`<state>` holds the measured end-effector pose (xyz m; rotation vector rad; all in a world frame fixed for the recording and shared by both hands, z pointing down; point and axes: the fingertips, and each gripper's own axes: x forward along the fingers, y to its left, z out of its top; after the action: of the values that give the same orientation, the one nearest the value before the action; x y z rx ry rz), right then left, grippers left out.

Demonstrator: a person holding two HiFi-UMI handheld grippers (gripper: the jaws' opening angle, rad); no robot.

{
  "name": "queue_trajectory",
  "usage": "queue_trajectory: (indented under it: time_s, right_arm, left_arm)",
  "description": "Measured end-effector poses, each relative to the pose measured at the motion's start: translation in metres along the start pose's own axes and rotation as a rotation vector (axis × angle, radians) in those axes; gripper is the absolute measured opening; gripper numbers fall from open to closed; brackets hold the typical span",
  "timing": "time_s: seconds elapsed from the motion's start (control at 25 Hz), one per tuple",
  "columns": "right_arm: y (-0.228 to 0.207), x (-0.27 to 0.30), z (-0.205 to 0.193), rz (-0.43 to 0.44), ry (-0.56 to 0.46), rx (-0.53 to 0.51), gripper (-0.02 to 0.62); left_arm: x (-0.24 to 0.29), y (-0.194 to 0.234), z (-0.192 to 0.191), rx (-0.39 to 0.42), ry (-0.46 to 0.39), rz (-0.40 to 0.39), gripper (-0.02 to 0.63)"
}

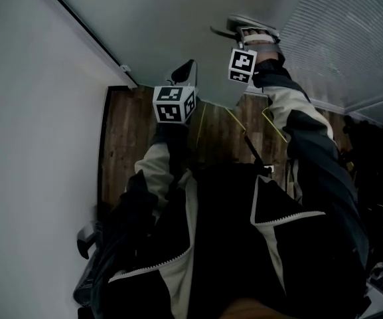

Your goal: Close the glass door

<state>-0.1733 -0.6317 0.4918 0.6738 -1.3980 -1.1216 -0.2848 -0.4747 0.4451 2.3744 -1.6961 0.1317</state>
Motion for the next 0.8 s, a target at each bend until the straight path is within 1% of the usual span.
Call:
queue_trajectory:
  time_s: [0.28,0.48,0.68,0.8]
  right_arm:
    - [-0.013,0.040,-0.010,0.011,0.007,-0.050,0.144]
    - [-0.026,0.073,-0.021,0.013,0.028,-0.098,0.144]
    - [-0.036,0.106,-0.034,0.024,0.062,-0.139,0.146]
    - [-0.043,0.123,-0.036,0.031,0.081,-0.129,0.147]
  left_arm:
    - [0.019,0.000,0.012,0.021,0.018,0.020,0.004]
    - [0.032,0.001,0.026,-0.009,-0.004,0.027,0.005]
    - [0.032,0.010,0.017,-0.023,0.018,0.063,0.004]
    - [0.027,0.020,0.010,-0.030,0.031,0.087,0.005]
